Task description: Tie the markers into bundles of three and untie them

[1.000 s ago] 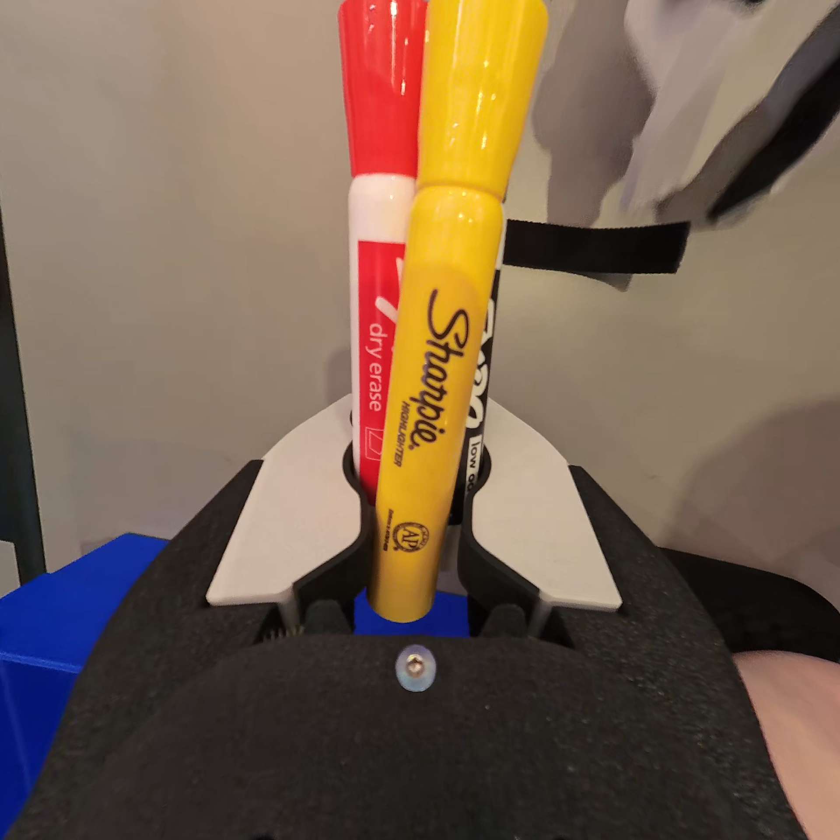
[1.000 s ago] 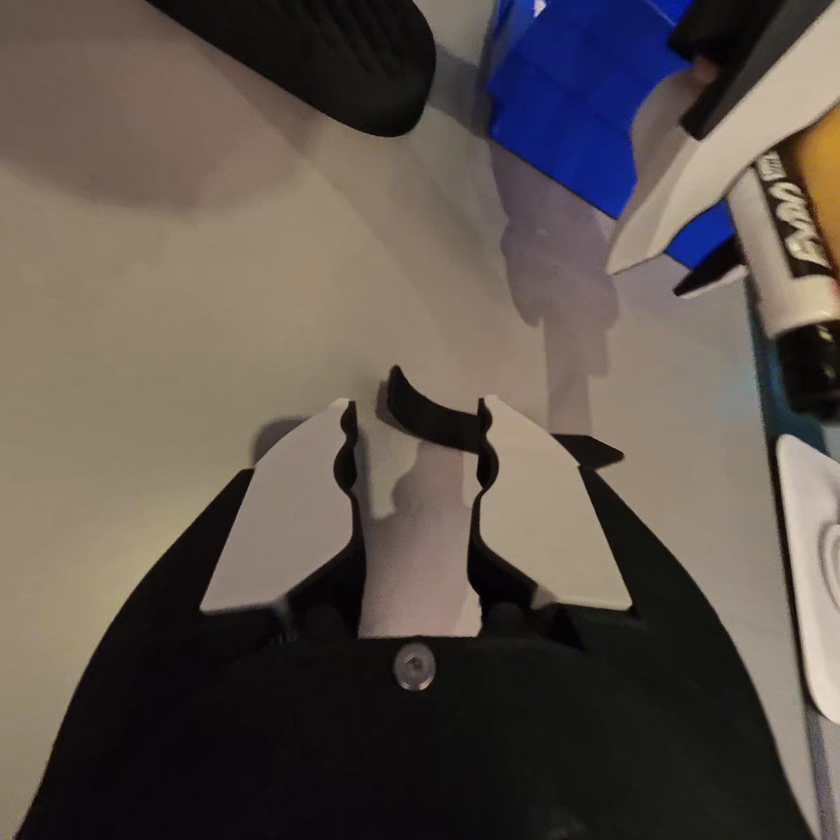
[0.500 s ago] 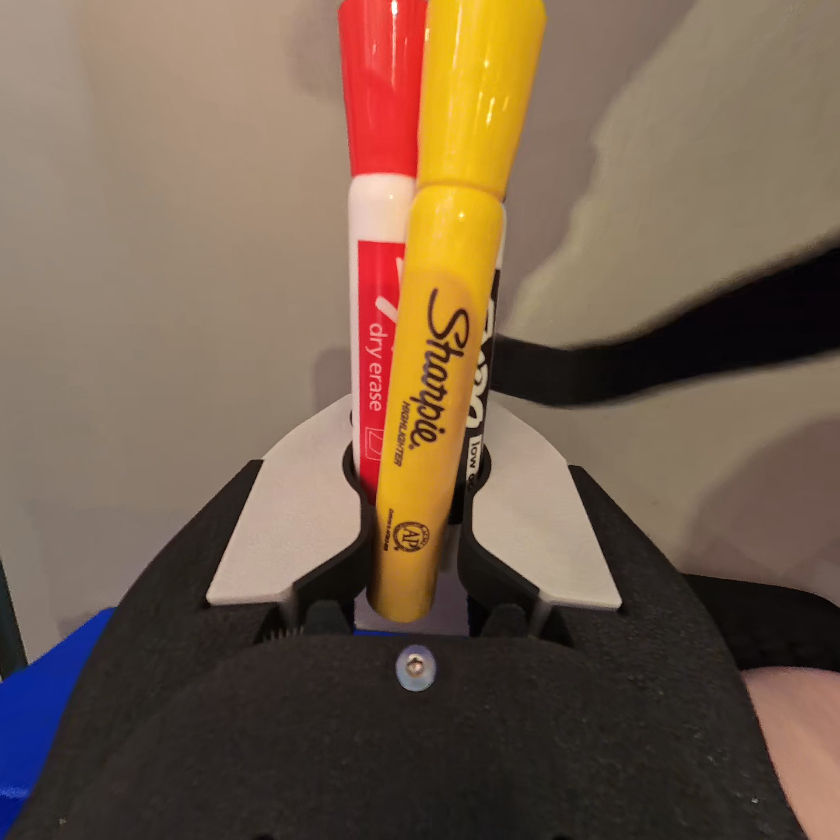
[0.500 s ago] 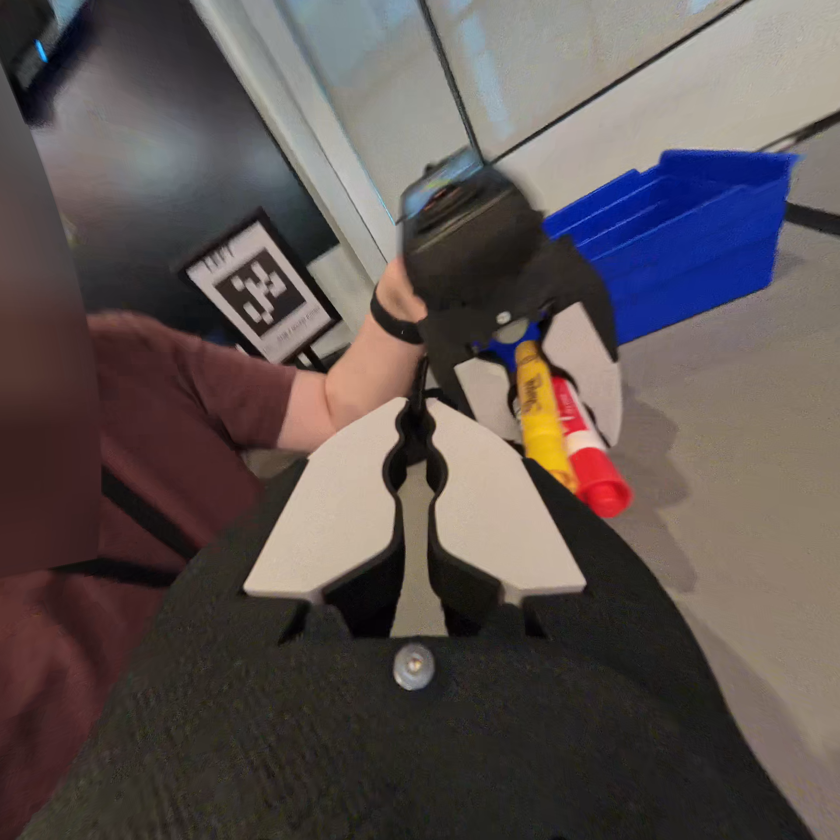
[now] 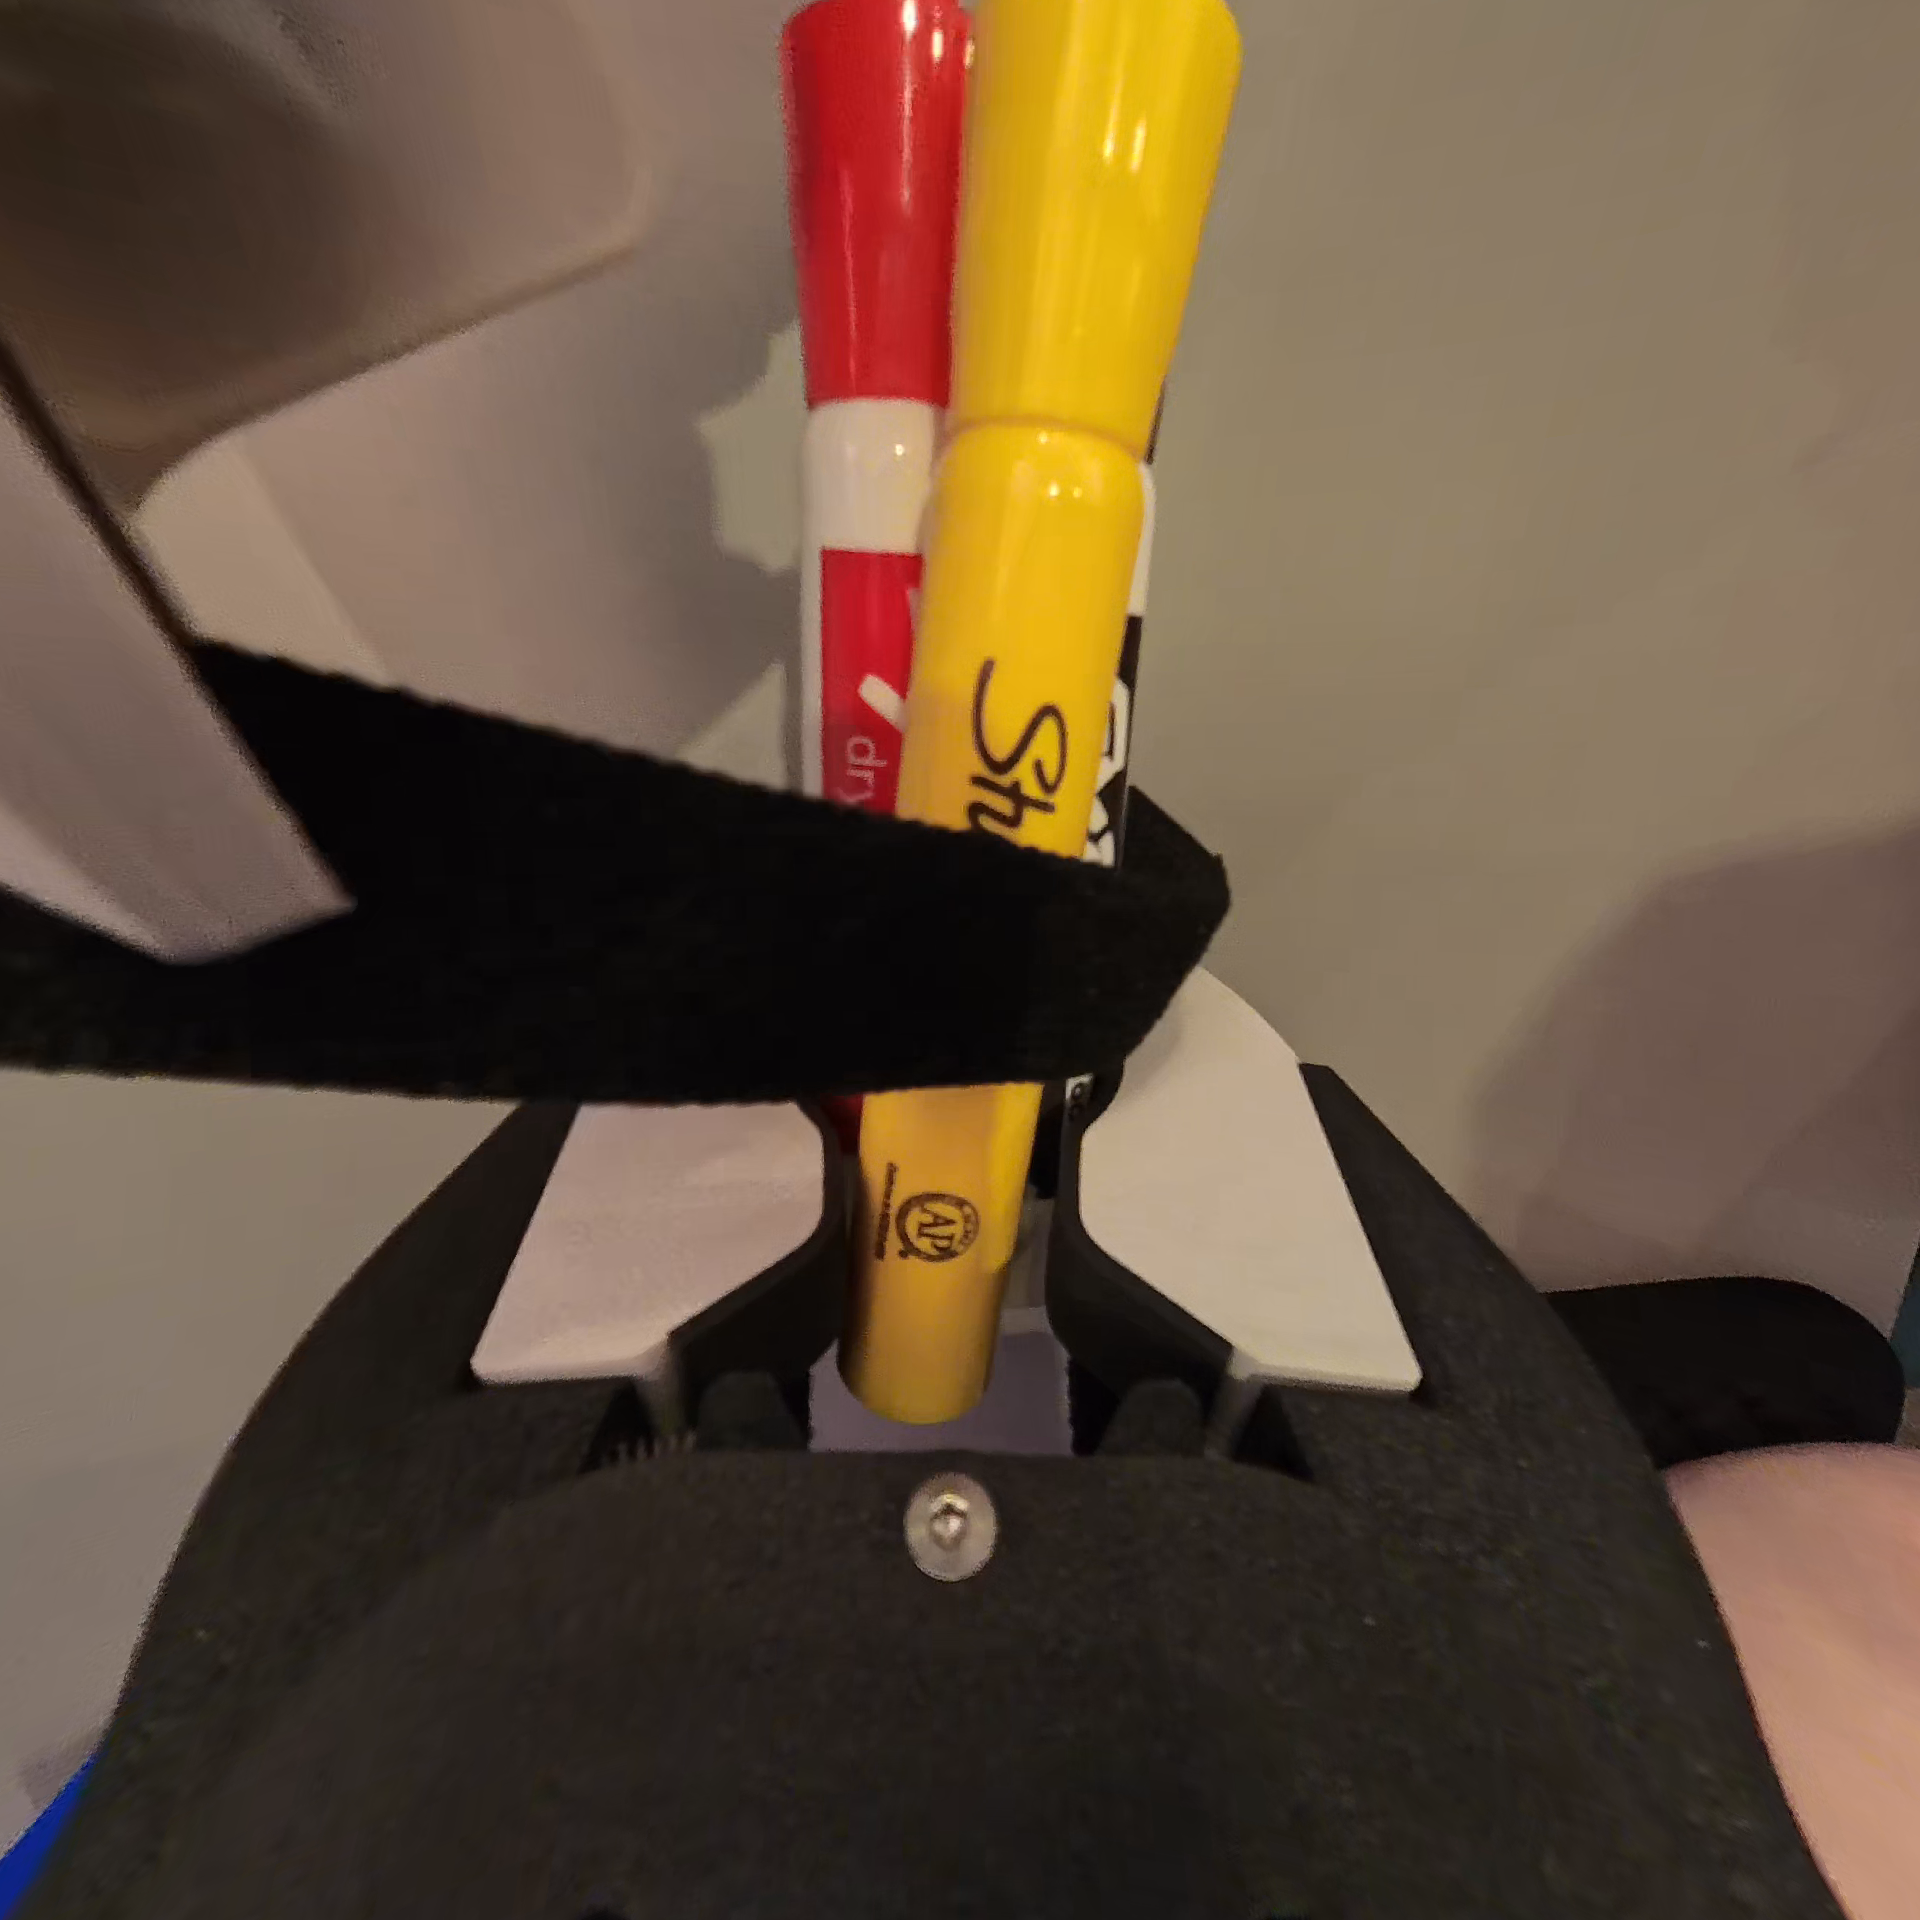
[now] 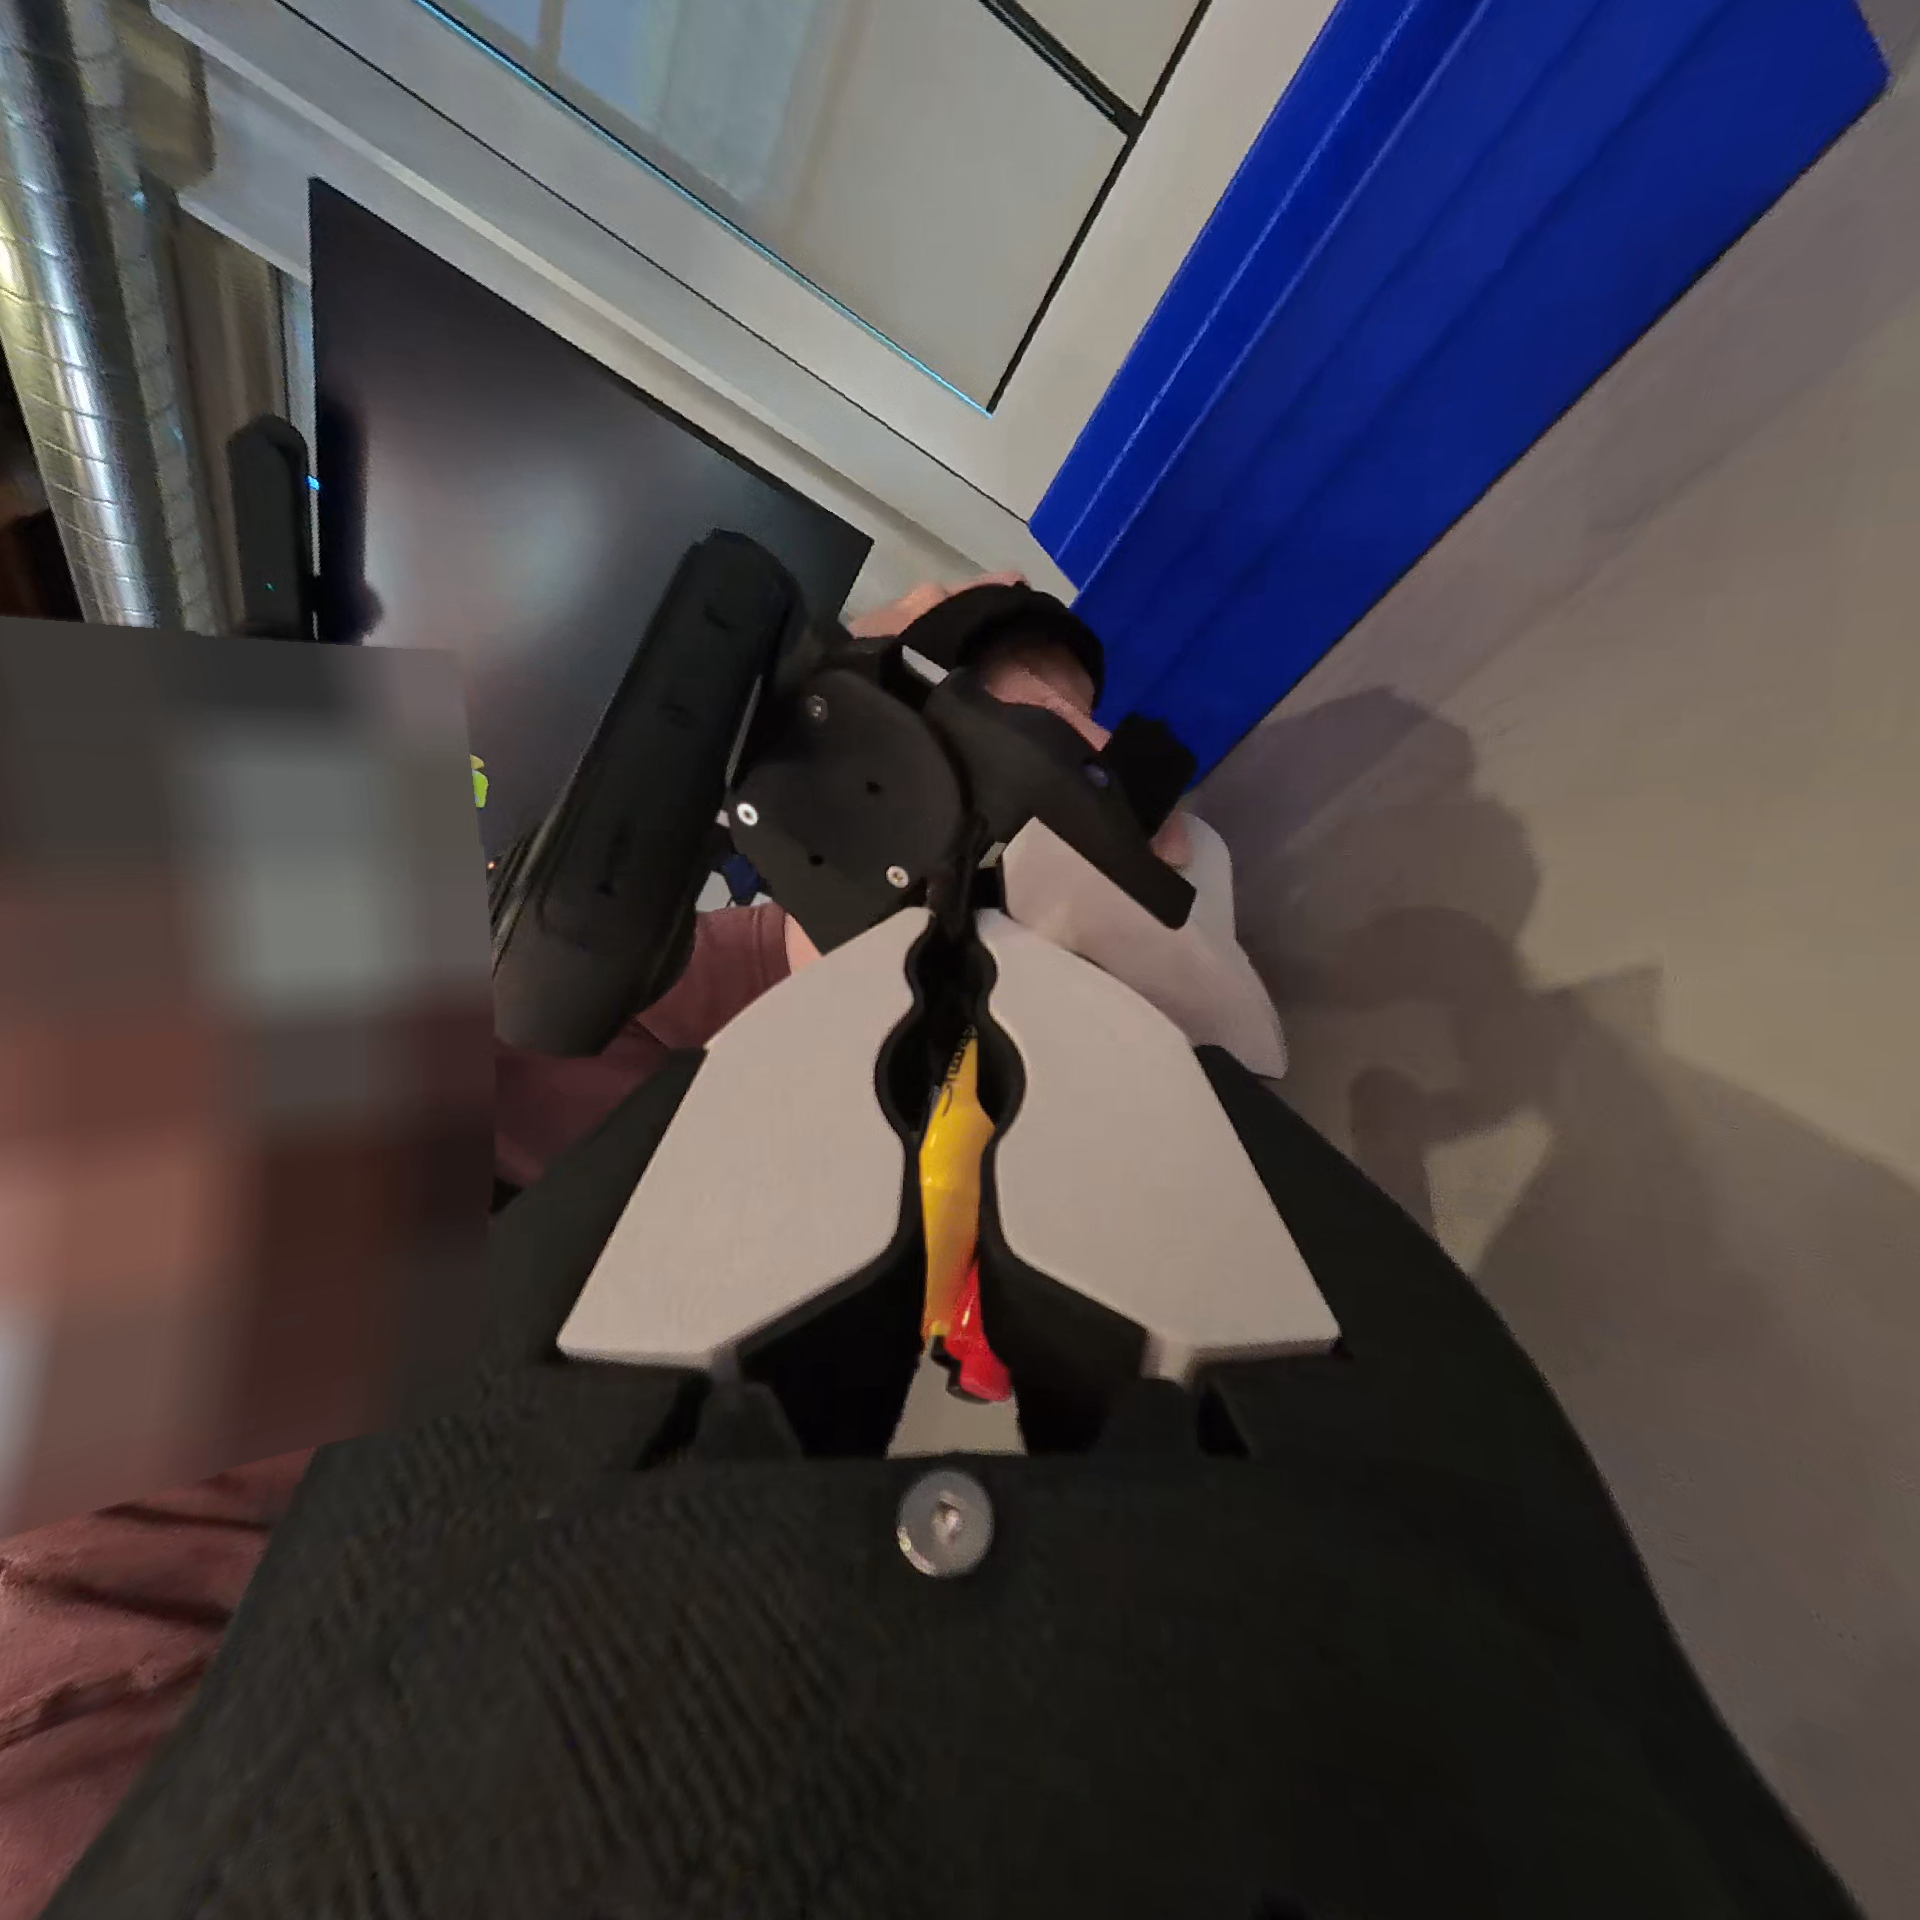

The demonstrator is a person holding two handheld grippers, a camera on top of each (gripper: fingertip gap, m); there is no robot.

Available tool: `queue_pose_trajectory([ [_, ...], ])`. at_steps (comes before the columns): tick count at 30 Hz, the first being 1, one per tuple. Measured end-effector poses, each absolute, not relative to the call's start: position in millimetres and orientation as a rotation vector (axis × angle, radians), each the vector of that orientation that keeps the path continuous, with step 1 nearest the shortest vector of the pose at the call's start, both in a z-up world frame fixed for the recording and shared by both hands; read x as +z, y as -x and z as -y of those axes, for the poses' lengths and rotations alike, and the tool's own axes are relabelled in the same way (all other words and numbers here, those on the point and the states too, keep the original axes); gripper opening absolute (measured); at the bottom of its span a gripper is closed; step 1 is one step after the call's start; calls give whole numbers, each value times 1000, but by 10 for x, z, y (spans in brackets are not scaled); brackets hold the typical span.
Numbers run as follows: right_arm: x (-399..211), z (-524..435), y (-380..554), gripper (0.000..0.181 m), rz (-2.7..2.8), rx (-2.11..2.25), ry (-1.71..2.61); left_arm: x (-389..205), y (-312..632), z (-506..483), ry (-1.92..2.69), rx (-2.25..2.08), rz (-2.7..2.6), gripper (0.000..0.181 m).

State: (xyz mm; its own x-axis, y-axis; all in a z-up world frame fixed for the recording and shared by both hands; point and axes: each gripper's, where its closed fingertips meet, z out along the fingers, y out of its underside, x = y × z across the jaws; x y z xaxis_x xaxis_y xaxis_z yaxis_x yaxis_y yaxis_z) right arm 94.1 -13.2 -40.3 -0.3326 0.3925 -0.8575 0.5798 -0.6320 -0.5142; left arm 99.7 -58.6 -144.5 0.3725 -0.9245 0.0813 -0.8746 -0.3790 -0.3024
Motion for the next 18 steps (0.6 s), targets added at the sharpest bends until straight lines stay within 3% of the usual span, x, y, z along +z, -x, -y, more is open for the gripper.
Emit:
queue_pose_trajectory([
  [11, -563, 118, -846, 4, -1197, -2060, -1717, -1315, -1178, 669, 2327, -490, -1643, 42],
  [18, -498, 129, -820, 15, -1187, -2106, -1704, -1221, -1223, 702, 2285, -532, -1640, 42],
])
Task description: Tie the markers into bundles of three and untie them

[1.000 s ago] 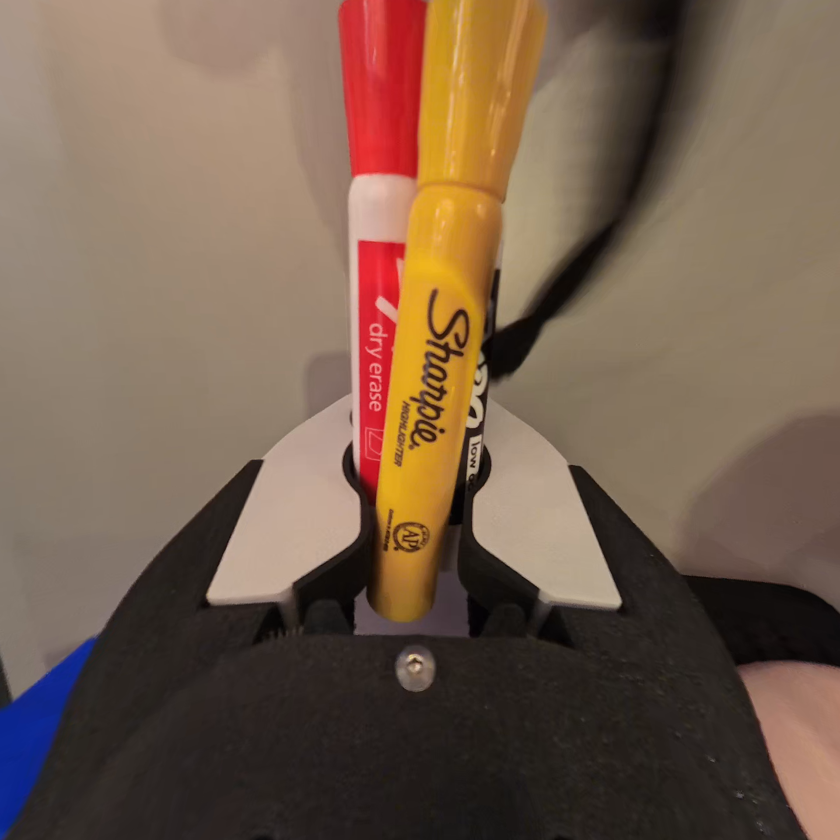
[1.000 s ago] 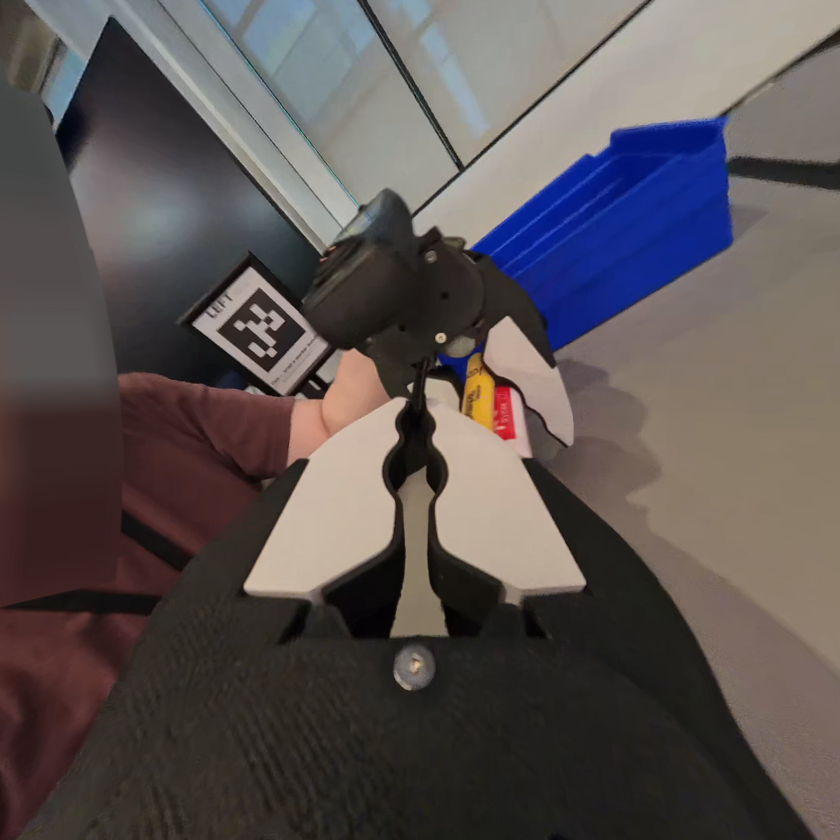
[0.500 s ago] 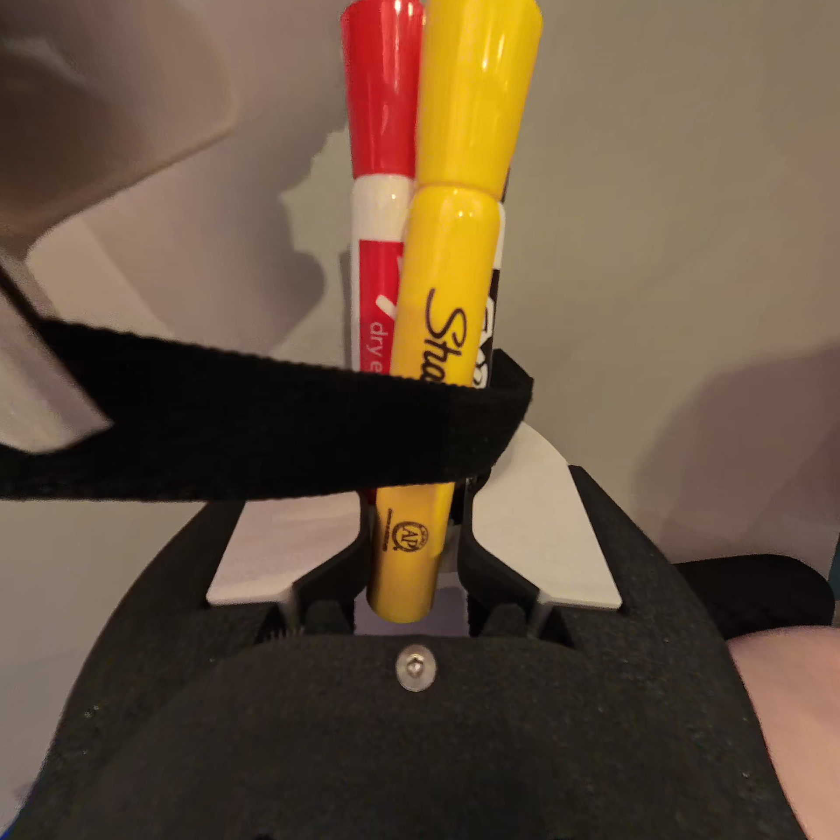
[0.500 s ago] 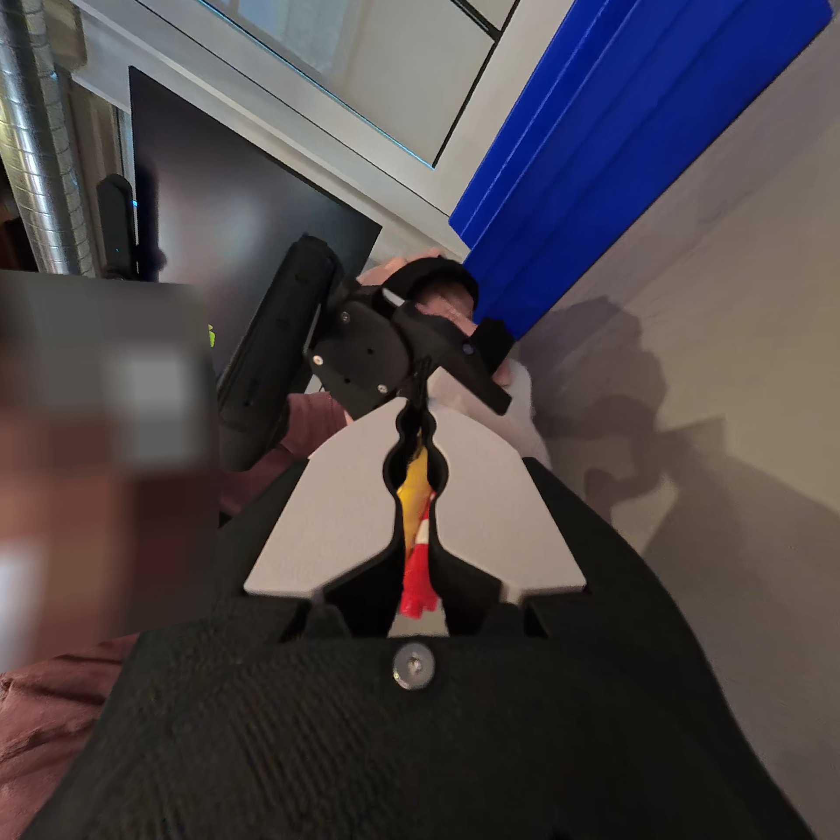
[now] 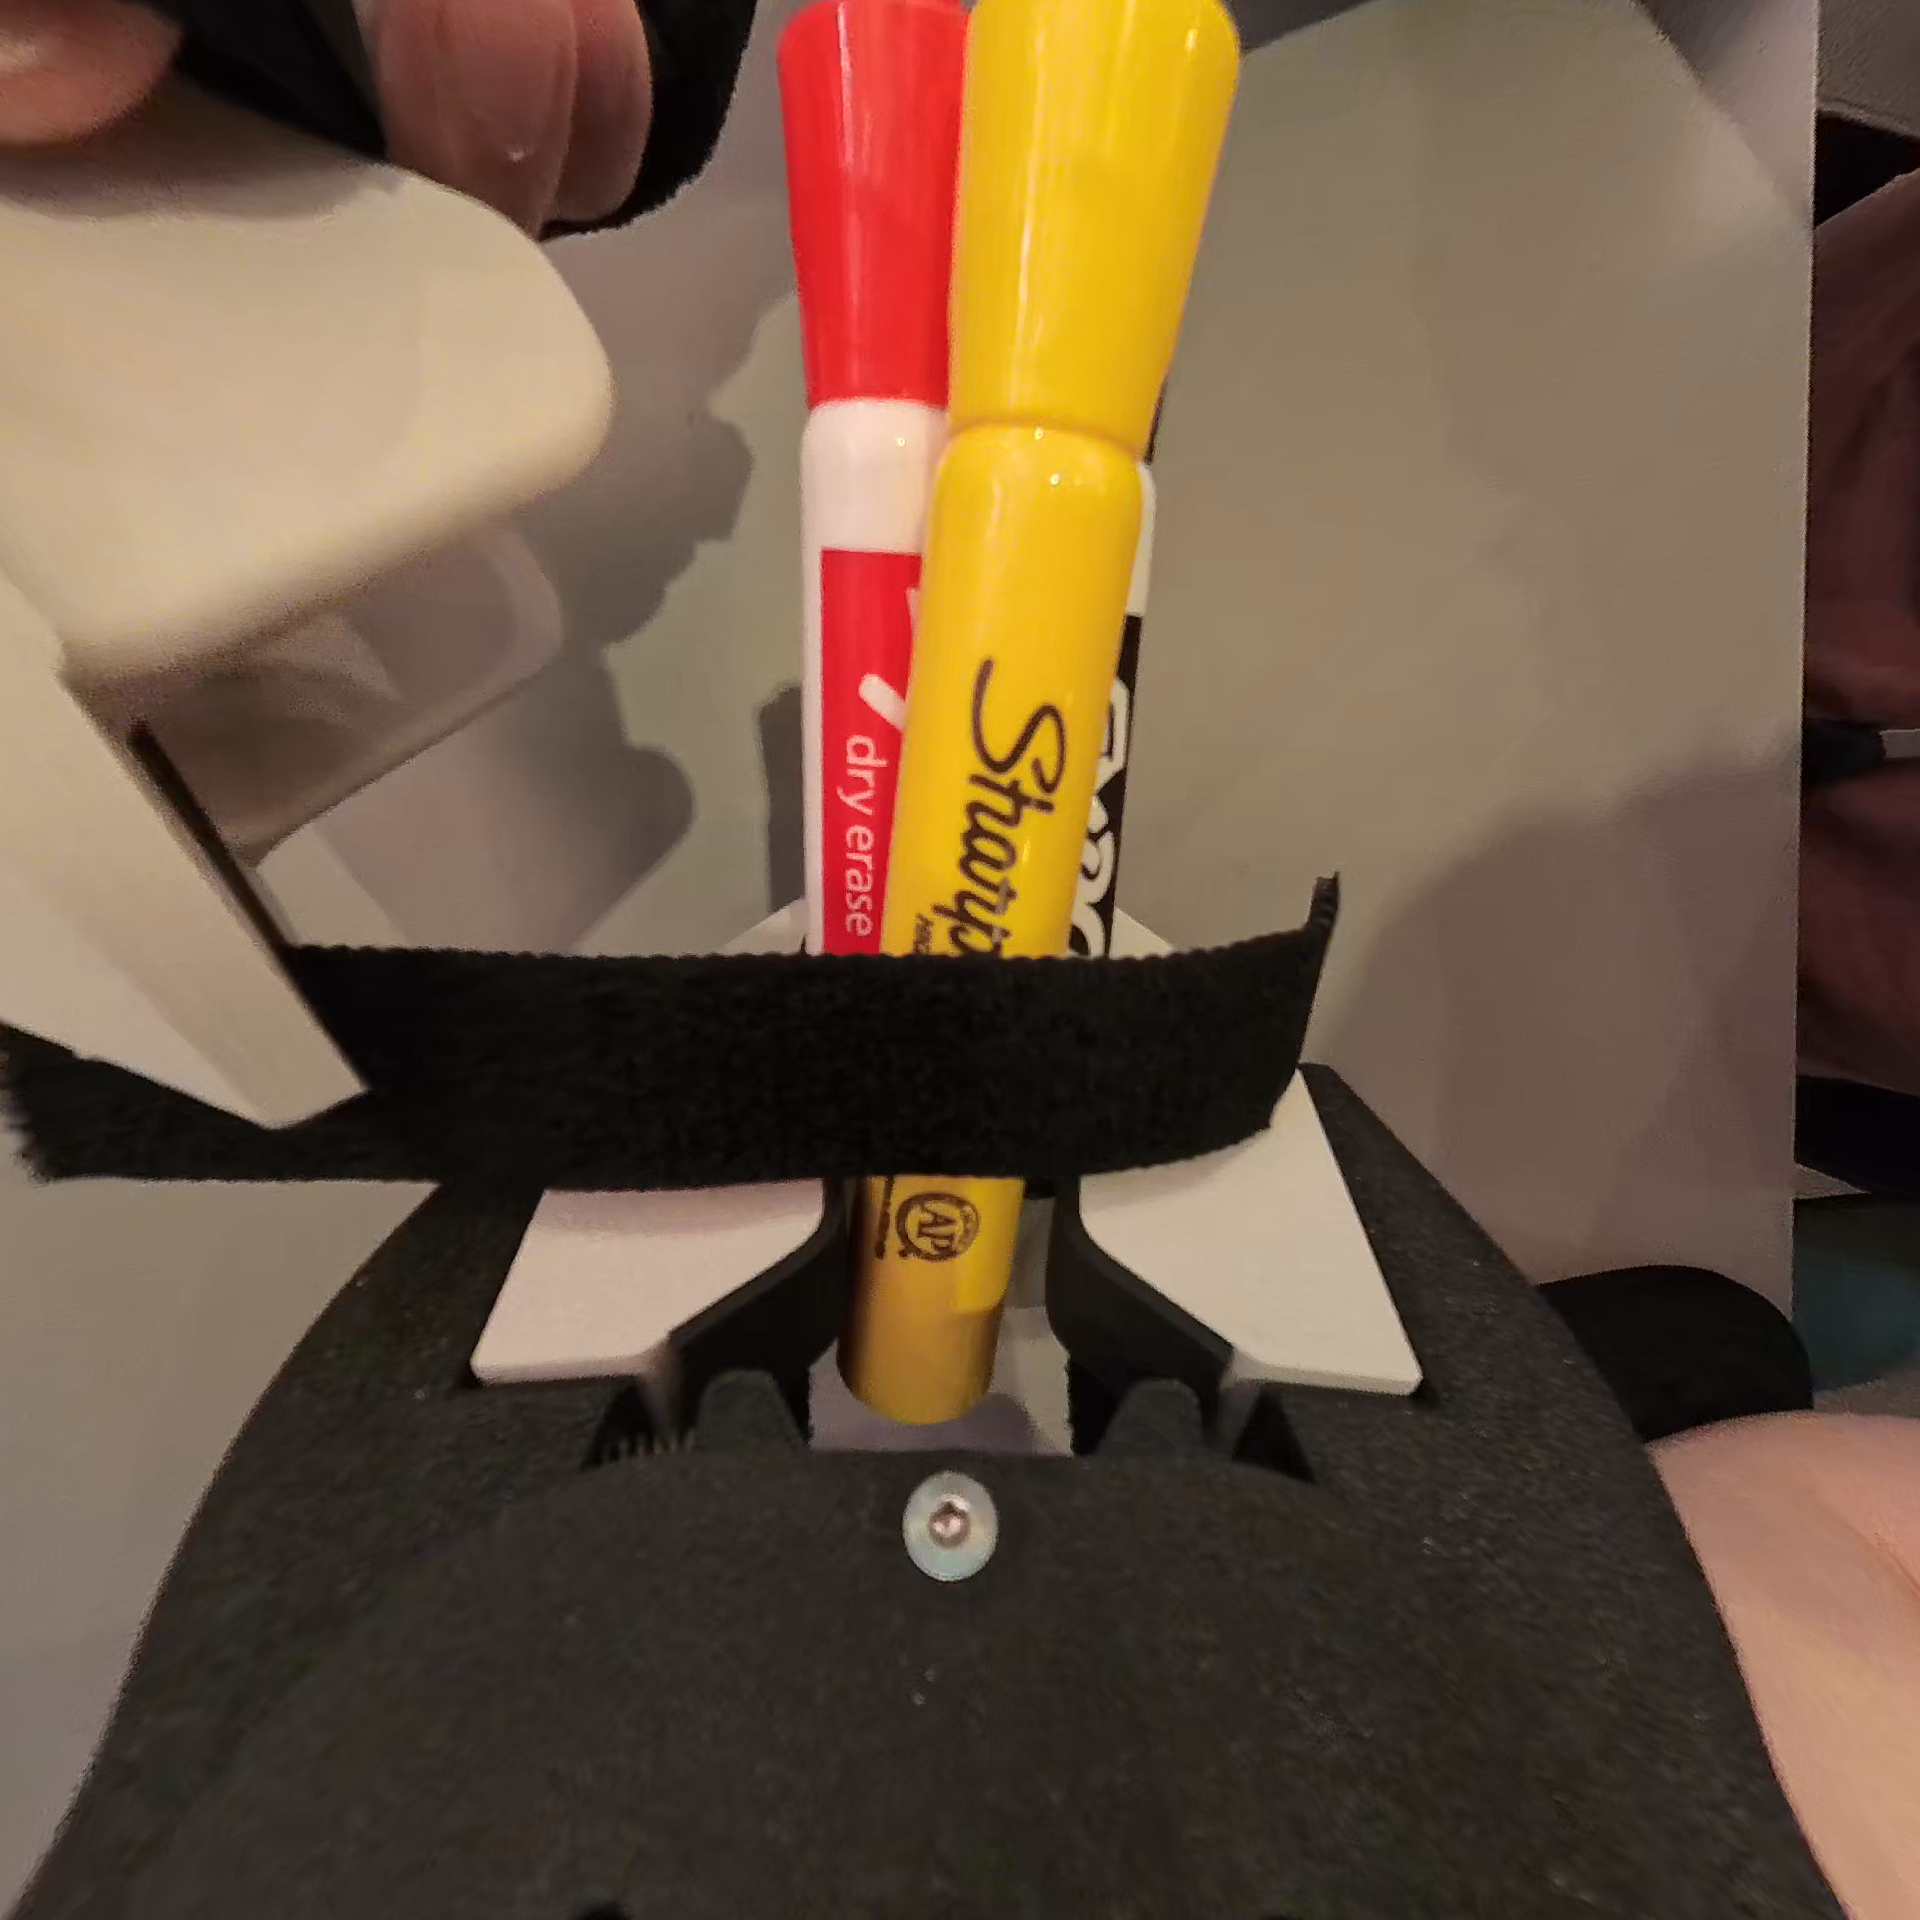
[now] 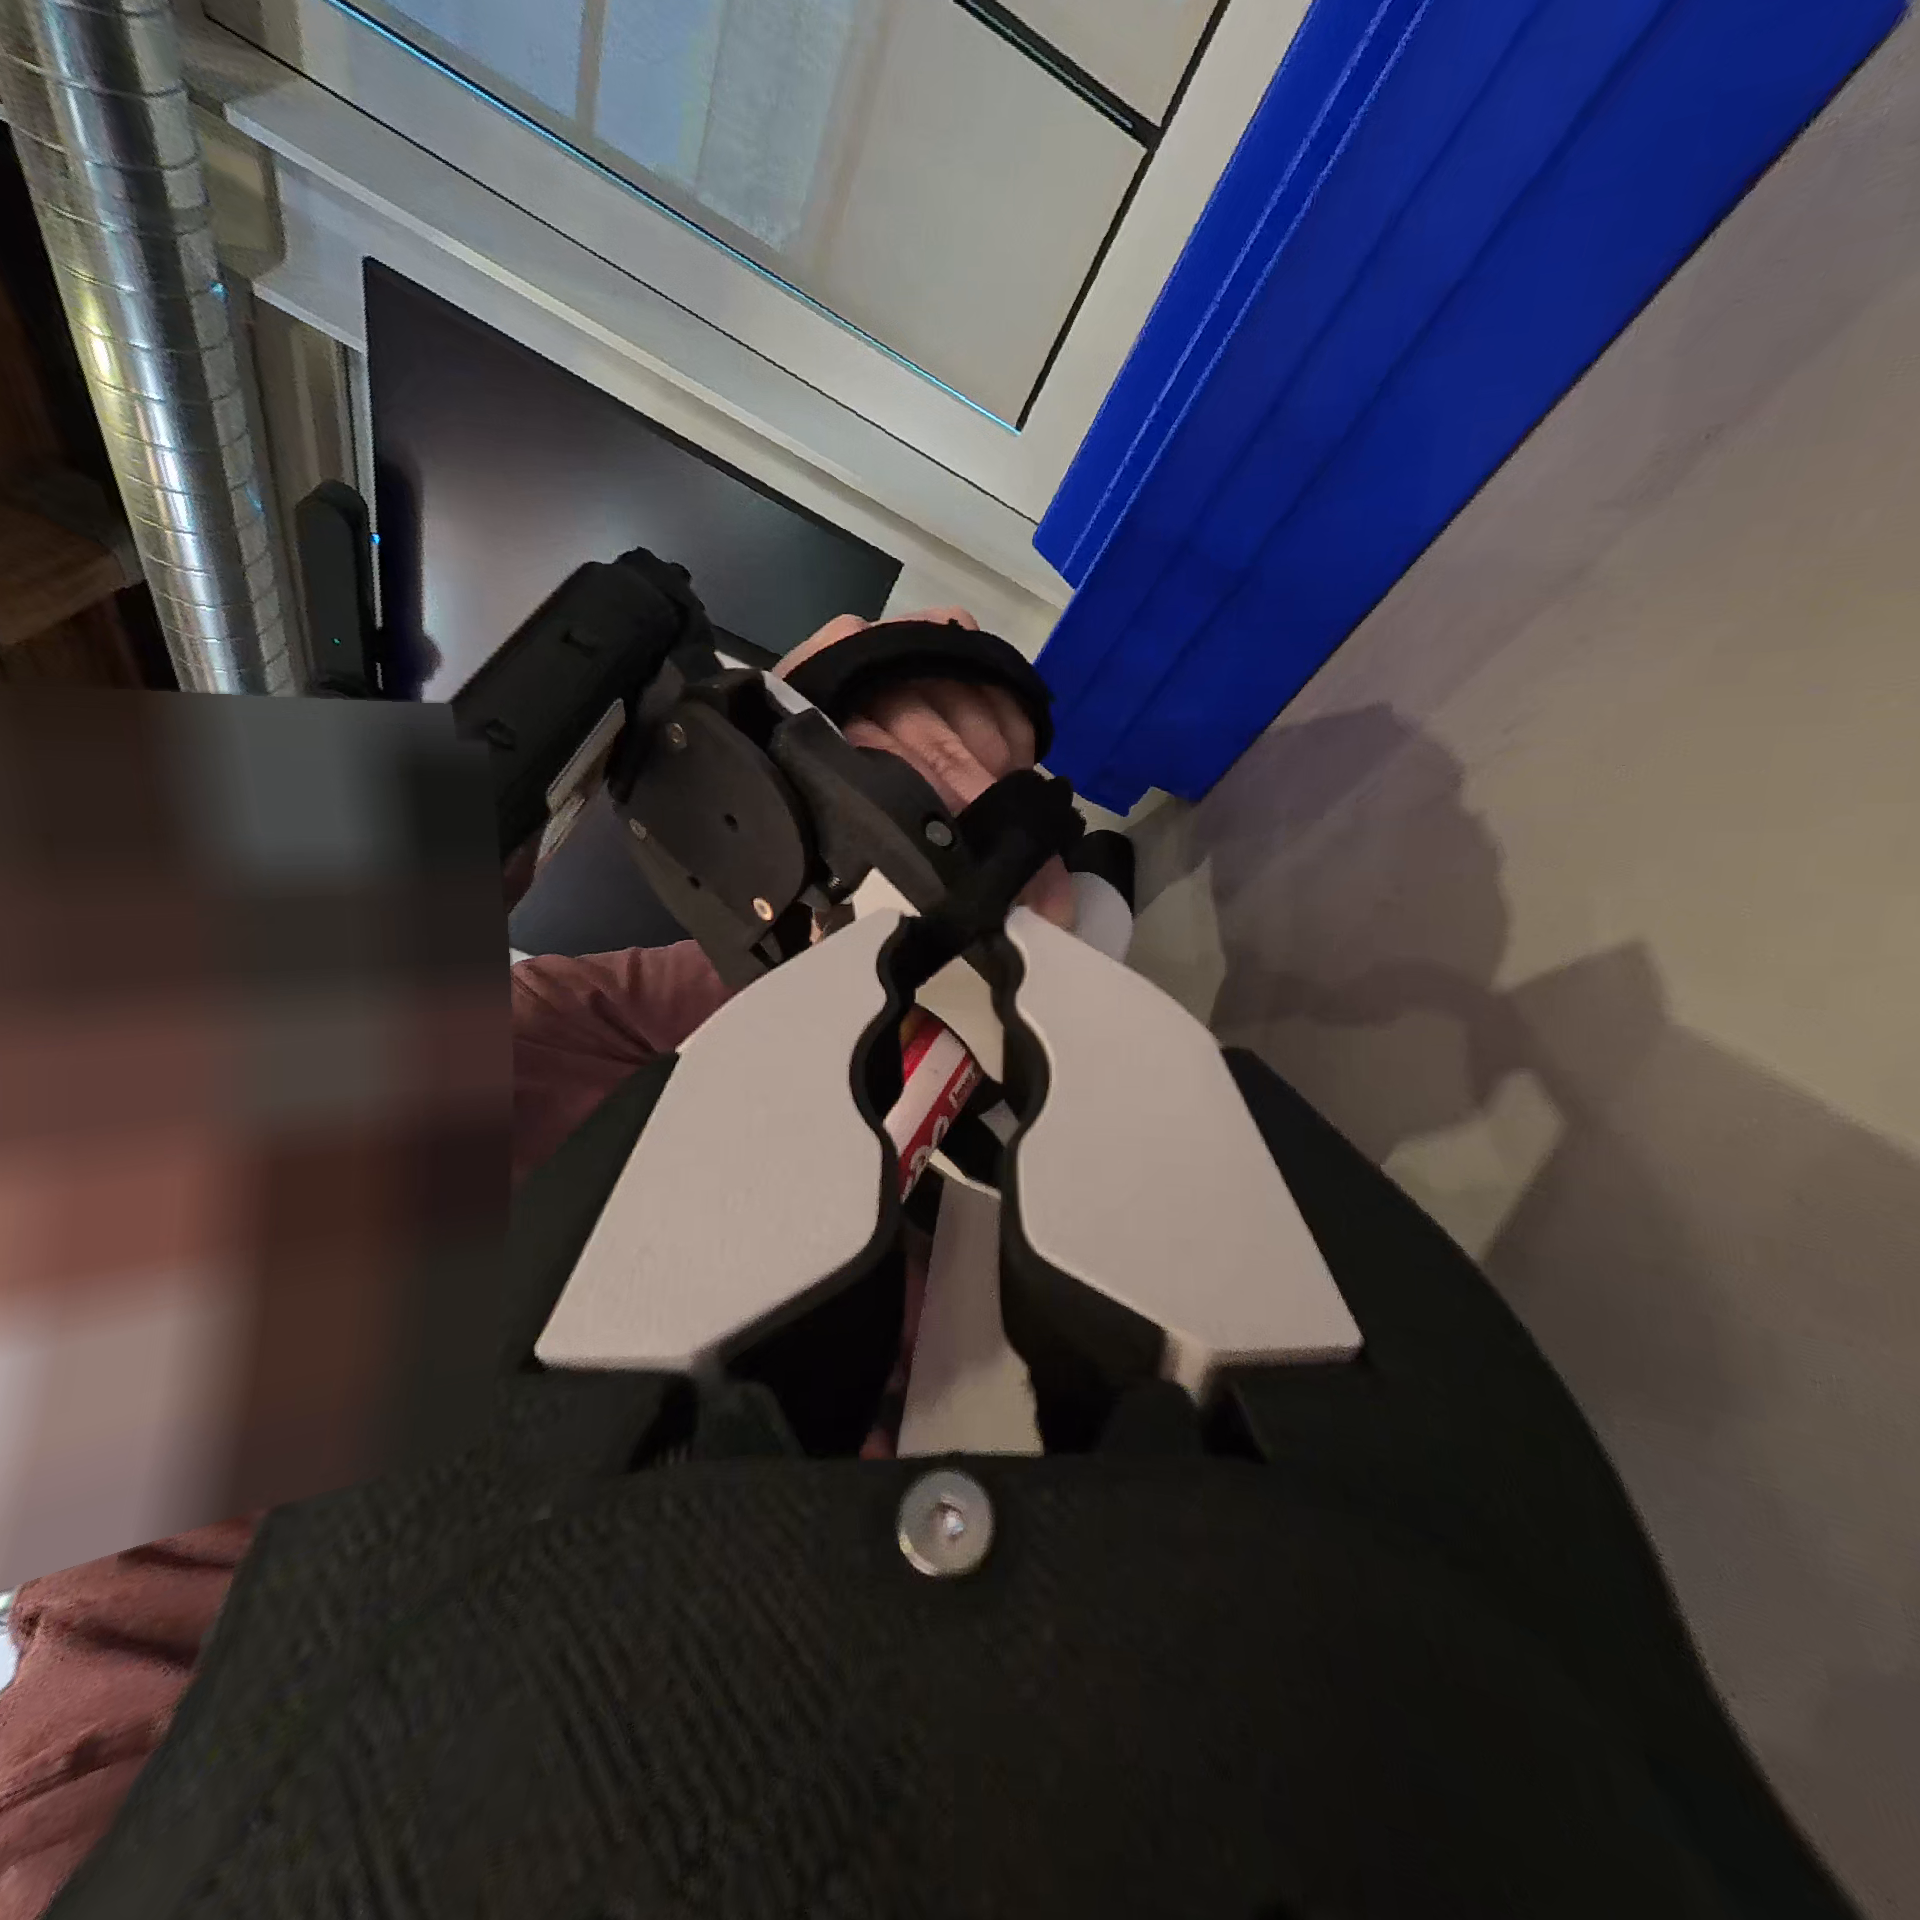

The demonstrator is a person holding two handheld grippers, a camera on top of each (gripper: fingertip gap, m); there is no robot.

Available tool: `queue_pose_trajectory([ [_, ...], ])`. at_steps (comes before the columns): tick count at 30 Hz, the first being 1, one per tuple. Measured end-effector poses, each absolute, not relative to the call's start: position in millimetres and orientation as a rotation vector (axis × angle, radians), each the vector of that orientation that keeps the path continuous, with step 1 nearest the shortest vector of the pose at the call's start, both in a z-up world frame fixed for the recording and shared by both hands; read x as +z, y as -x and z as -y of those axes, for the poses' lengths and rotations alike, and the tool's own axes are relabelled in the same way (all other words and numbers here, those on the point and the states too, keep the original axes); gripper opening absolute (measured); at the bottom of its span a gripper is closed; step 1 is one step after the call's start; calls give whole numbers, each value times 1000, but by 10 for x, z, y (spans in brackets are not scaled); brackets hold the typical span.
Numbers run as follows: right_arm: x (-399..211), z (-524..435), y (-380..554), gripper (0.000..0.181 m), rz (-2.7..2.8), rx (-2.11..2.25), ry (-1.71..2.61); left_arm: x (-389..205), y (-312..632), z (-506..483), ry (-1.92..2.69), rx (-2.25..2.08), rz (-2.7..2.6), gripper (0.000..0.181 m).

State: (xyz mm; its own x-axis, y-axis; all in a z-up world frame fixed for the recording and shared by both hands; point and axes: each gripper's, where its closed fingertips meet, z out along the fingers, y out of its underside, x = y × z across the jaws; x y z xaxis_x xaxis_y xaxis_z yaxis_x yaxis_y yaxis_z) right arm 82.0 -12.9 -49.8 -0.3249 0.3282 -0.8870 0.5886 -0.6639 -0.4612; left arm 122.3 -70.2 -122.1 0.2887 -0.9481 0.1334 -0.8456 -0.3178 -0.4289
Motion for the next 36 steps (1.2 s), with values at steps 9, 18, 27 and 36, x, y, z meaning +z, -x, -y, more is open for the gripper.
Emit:
queue_pose_trajectory([
  [9, -496, 216, -834, 34, -1274, -2057, -1724, -1093, -1281, 703, 2223, -547, -1625, 42],
  [18, -534, 189, -817, 45, -1253, -2053, -1750, -1053, -1279, 747, 2223, -570, -1626, 42],
  [27, 134, -113, -1066, 62, -1923, -2539, -1757, -1016, -989, 645, 2304, -474, -1508, 42],
  [36, 111, 468, -1154, 122, -2565, -2540, -1593, -907, -960, 650, 2270, -546, -1457, 42],
])
